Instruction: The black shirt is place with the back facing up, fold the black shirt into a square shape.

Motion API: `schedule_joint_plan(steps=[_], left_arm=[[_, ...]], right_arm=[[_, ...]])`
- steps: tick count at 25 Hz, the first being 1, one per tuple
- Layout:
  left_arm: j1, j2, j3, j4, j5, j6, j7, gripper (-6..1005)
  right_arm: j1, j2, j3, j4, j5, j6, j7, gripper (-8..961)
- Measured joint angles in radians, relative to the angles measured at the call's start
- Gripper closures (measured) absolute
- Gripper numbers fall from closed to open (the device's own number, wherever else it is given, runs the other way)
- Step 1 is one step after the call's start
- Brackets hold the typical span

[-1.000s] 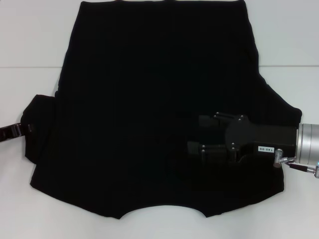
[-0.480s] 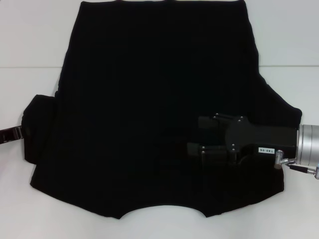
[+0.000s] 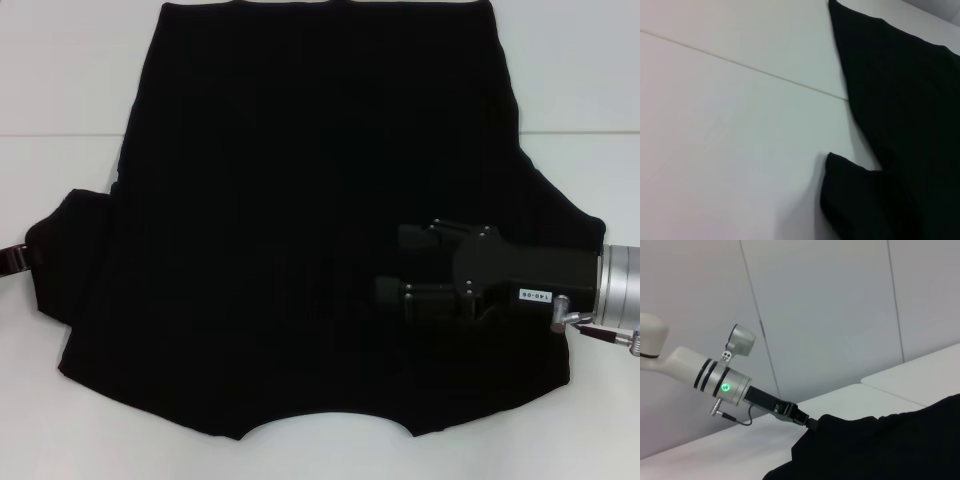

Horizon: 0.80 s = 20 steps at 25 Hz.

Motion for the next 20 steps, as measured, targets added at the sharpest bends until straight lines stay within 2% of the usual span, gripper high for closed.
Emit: schedule_joint_plan(steps=[20], left_arm=[[0.045, 0.002, -0.033, 0.064, -0.005, 0.049, -0.021, 991]], right_arm=[[0.004, 0.003, 0.0, 0.036, 0.022, 0.011, -0.022, 42]])
